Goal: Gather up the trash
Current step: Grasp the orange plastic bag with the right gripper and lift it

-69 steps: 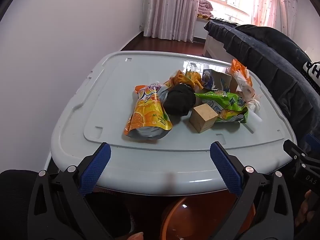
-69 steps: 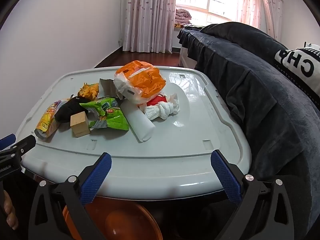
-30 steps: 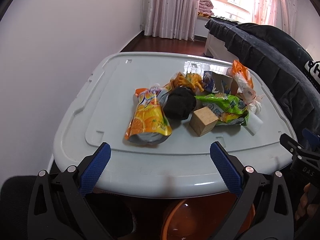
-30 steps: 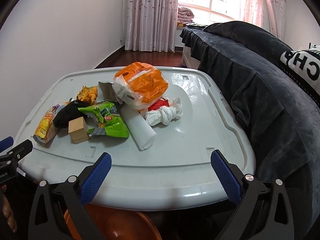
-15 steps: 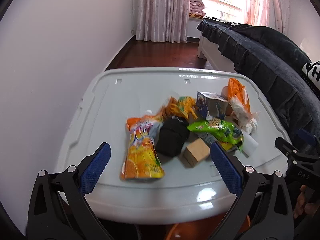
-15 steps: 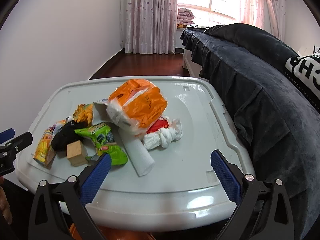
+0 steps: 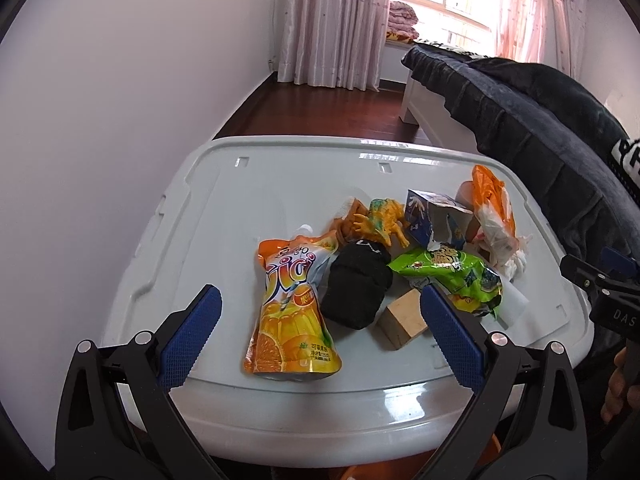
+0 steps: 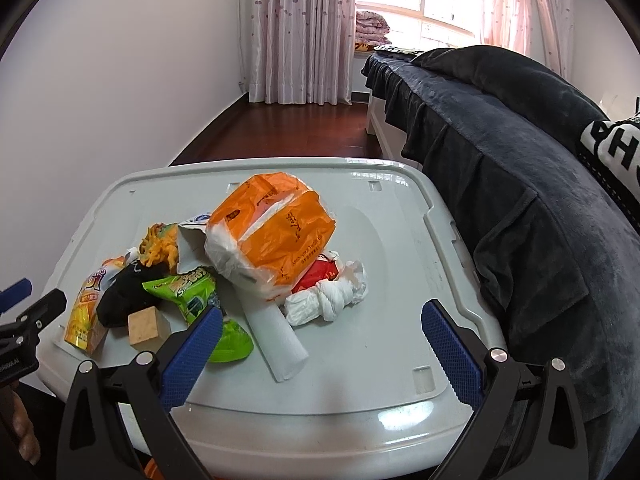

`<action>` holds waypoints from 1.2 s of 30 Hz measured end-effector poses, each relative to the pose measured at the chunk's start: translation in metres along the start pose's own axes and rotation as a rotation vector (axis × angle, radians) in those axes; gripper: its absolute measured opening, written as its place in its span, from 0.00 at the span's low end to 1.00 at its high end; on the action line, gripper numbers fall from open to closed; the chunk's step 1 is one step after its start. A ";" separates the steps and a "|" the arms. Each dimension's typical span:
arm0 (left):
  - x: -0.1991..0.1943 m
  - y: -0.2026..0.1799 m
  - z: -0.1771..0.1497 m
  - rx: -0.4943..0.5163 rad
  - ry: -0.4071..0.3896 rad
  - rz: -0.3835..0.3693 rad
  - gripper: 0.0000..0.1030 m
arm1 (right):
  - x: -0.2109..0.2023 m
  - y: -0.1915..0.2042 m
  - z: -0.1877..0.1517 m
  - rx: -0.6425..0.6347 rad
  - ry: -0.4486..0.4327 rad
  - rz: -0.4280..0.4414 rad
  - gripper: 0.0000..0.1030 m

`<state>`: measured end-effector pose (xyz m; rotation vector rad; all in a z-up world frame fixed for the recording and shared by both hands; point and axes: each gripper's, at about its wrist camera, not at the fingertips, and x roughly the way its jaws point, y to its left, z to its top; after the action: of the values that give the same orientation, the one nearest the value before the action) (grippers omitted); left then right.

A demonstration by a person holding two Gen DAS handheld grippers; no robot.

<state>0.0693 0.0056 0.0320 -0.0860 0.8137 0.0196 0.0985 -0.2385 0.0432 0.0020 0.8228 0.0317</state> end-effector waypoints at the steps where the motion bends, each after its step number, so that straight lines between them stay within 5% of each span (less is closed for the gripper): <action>1: 0.001 0.002 0.001 -0.005 -0.001 -0.001 0.94 | 0.000 0.001 0.002 0.004 0.002 0.003 0.95; 17: 0.002 0.014 0.002 -0.048 -0.007 0.004 0.94 | 0.017 0.026 0.047 0.086 0.011 0.027 0.95; 36: -0.009 0.034 0.001 -0.092 -0.016 0.010 0.94 | 0.107 0.016 0.081 0.407 0.244 0.074 0.95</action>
<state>0.0620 0.0400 0.0371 -0.1689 0.7973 0.0670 0.2304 -0.2181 0.0203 0.4195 1.0608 -0.0678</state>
